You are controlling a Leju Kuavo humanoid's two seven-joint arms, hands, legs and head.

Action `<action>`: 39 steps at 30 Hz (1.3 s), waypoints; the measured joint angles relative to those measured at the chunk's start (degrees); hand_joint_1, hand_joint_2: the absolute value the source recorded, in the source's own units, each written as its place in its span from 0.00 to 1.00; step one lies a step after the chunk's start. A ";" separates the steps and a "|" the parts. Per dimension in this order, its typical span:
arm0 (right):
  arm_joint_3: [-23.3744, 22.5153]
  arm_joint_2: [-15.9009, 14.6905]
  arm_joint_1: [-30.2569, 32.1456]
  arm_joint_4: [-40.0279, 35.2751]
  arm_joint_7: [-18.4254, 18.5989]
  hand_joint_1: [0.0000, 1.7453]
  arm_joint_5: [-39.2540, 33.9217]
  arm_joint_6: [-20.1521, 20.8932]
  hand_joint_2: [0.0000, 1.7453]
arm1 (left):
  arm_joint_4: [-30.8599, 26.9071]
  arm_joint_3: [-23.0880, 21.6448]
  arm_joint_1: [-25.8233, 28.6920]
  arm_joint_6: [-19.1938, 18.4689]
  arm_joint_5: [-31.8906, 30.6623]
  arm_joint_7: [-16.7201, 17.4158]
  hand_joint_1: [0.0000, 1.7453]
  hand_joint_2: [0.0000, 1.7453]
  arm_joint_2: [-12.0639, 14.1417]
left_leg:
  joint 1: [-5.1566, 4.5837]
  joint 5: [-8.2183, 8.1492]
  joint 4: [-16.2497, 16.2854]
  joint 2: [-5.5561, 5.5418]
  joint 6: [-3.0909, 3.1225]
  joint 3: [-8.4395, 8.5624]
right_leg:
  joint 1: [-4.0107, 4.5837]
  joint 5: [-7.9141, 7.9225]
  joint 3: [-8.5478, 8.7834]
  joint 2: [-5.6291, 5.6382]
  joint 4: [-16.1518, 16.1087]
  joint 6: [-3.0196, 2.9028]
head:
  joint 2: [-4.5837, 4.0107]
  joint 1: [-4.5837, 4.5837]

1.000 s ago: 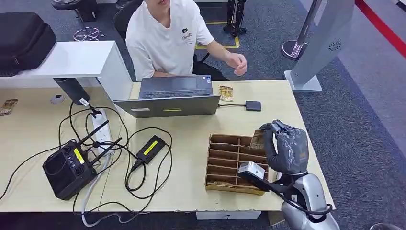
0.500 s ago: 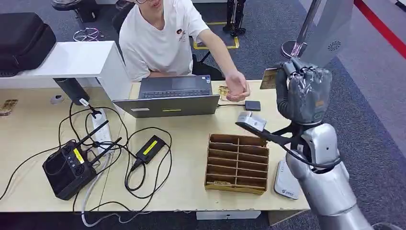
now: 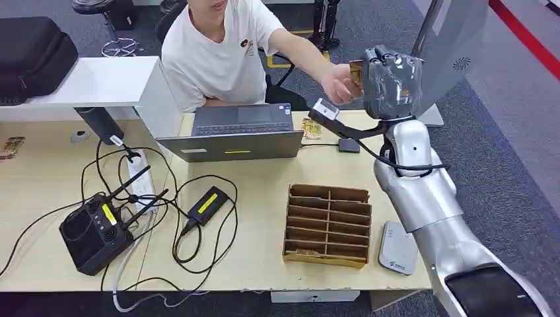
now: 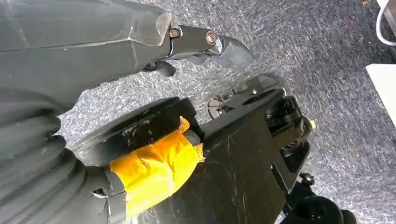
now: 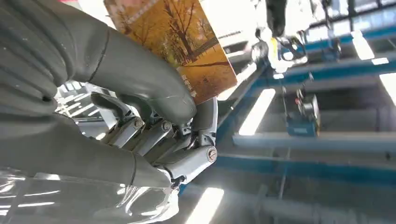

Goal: Pass the card to the sensor for recognition and then transmit it.

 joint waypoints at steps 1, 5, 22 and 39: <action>0.00 0.24 -0.50 1.97 0.33 1.00 0.52 0.00 1.00 | 0.00 -0.02 -0.01 -0.04 -0.07 0.00 0.00 1.00 -0.06 | 0.00 0.00 0.00 0.00 0.00 0.01 | 0.00 0.00 0.00 0.00 0.00 0.00 | 0.00 0.02; -0.11 0.98 -1.03 7.82 1.16 1.00 1.07 -0.02 1.00 | 0.00 -0.02 -0.03 -0.15 -0.04 0.00 0.00 1.00 -0.26 | 0.00 0.00 0.00 -0.04 0.00 -0.01 | 0.00 0.00 -0.03 -0.03 -0.01 0.00 | 0.00 0.00; -5.92 -0.51 1.94 12.34 1.35 0.00 2.77 -0.11 1.00 | 0.00 0.00 0.21 -0.98 1.25 -1.03 0.00 1.00 -0.46 | 0.00 0.00 0.01 -0.03 0.00 -0.06 | 0.00 0.00 -0.12 -0.02 -0.02 0.00 | 0.00 0.02; -20.62 -23.13 13.14 9.33 -3.87 0.00 -7.65 -0.26 1.00 | 0.00 3.52 1.12 0.13 5.14 -1.07 0.00 1.00 0.72 | -0.05 -0.11 0.09 -0.41 0.18 -0.25 | -0.02 0.00 -0.10 -0.39 -0.17 0.08 | 0.00 0.00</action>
